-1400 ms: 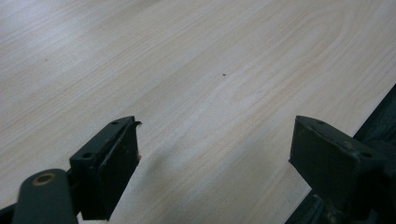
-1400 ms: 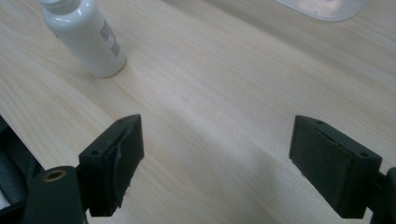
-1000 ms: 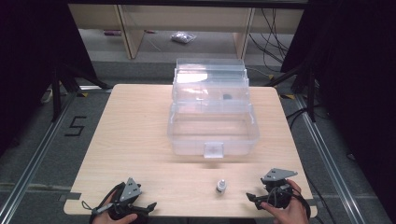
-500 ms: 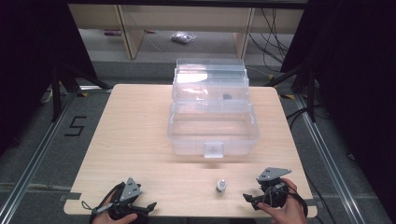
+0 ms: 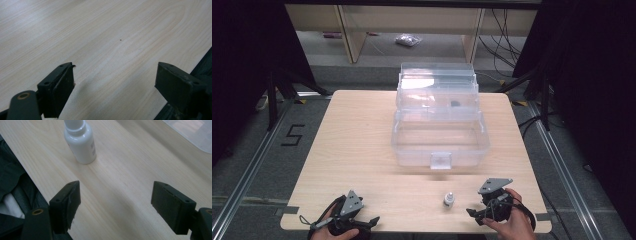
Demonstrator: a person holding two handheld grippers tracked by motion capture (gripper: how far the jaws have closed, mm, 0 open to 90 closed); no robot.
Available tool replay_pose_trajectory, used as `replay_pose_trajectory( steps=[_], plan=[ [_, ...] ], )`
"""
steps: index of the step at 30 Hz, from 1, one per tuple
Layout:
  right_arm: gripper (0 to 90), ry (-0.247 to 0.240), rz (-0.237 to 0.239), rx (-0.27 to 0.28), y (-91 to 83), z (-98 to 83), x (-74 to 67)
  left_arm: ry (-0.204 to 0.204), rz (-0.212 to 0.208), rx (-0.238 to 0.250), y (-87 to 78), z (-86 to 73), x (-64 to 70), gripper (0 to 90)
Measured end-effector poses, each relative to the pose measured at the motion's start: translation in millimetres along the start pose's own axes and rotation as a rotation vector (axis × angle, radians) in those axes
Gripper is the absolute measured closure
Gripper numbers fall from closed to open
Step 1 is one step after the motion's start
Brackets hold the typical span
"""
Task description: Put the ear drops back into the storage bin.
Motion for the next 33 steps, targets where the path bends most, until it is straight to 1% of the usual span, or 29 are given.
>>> replay_pose_trajectory(
  steps=[1,2,3,4,6,7,8,9,10,11,13,14,16,17,18,19,20,21,22,23,24,25,26,27,29,30,31,32,33],
  plan=[
    [24.5,0.000,0.000,0.000,0.0,0.0,0.0,0.000,0.000,0.000,0.0,0.0,0.0,15.0],
    [24.5,-0.017,-0.001,0.002,0.1,1.8,-0.1,0.001,0.000,-0.001,0.1,-0.1,0.1,15.0],
    [24.6,-0.040,0.008,0.002,0.9,5.2,-2.6,-0.010,-0.001,0.013,1.1,0.9,0.9,15.0],
    [24.7,-0.039,0.000,-0.007,0.5,5.5,-2.8,-0.015,-0.002,0.017,1.0,1.2,1.4,15.0],
    [24.8,-0.047,0.006,-0.004,0.9,7.3,-4.8,-0.013,-0.002,0.016,0.9,1.1,1.3,15.0],
    [24.9,-0.055,-0.006,-0.019,1.6,10.4,-6.8,0.003,0.001,-0.002,-0.4,0.0,-0.3,15.0],
    [24.9,-0.049,-0.002,-0.018,1.2,12.0,-9.1,-0.005,0.000,0.007,0.2,0.6,0.4,15.0],
    [24.9,-0.070,0.003,-0.019,1.5,13.5,-9.7,-0.005,-0.002,0.006,0.4,0.4,0.6,15.0],
    [24.9,-0.070,0.003,-0.019,1.5,13.5,-9.7,-0.005,-0.002,0.006,0.4,0.4,0.6,15.0],
    [24.9,-0.076,0.017,-0.030,0.5,15.9,-14.4,-0.013,-0.003,0.013,1.5,0.7,1.1,15.0],
    [24.9,-0.087,0.024,-0.039,1.4,17.1,-17.5,-0.009,0.001,0.009,1.2,0.6,0.4,15.0],
    [24.9,-0.097,0.036,-0.040,1.6,18.0,-19.6,-0.006,0.004,0.007,1.0,0.3,-0.1,15.0],
    [24.9,-0.105,0.034,-0.044,2.2,18.9,-20.5,0.002,0.001,-0.002,0.1,-0.3,-0.2,15.0],
    [24.9,-0.130,0.042,-0.048,3.4,20.9,-23.6,-0.003,0.005,0.003,0.7,0.0,-0.4,15.0],
    [24.9,-0.129,0.035,-0.054,3.8,21.4,-24.3,-0.036,0.008,0.041,3.1,2.7,1.5,15.0],
    [24.9,-0.136,0.041,-0.060,3.9,21.8,-25.9,-0.026,0.000,0.029,2.2,1.9,1.8,15.0],
    [24.9,-0.143,0.038,-0.064,4.3,22.3,-27.2,0.003,0.002,-0.006,0.1,-0.5,-0.5,15.0],
    [24.9,-0.143,0.038,-0.064,4.3,22.3,-27.2,0.003,0.002,-0.006,0.1,-0.5,-0.5,15.0],
    [24.9,-0.154,0.038,-0.063,4.7,23.5,-27.5,-0.008,0.001,0.008,1.0,0.5,0.1,15.0],
    [24.9,-0.159,0.049,-0.079,4.4,24.6,-30.0,-0.035,0.007,0.040,3.1,2.6,1.4,15.0],
    [24.9,-0.179,0.047,-0.071,5.9,26.6,-28.9,-0.035,0.007,0.040,3.1,2.6,1.4,15.0],
    [24.9,-0.184,0.043,-0.069,7.1,27.9,-29.2,0.004,0.000,-0.004,0.0,-0.4,-0.2,15.0],
    [24.9,-0.184,0.043,-0.069,7.1,27.9,-29.2,0.004,0.000,-0.004,0.0,-0.4,-0.2,15.0],
    [24.9,-0.190,0.049,-0.082,7.7,29.6,-30.5,0.001,0.000,-0.001,0.0,-0.1,-0.2,15.0],
    [24.9,-0.194,0.051,-0.083,9.0,30.9,-31.5,0.001,0.000,-0.001,0.0,-0.2,-0.2,15.0],
    [24.9,-0.185,0.047,-0.091,9.0,31.6,-32.4,0.002,0.000,-0.002,0.1,-0.3,-0.2,15.0],
    [24.9,-0.202,0.052,-0.096,11.0,33.9,-33.8,-0.006,0.004,0.007,0.9,0.4,-0.2,15.0],
    [24.9,-0.202,0.052,-0.096,11.0,33.9,-33.8,-0.006,0.004,0.007,0.9,0.4,-0.2,15.0],
    [24.9,-0.206,0.044,-0.108,12.6,35.6,-34.6,-0.022,-0.001,0.025,1.9,1.6,1.5,15.0]
  ],
)
Point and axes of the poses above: each handheld gripper's, and its own axes: y roughly forward along the jaws, z roughly out of its top, x roughly to its right, the point moved 9 cm from there along y, roughly forward along the jaws, and after that the axes turned 9 degrees about -z, right-handed, at the moved point
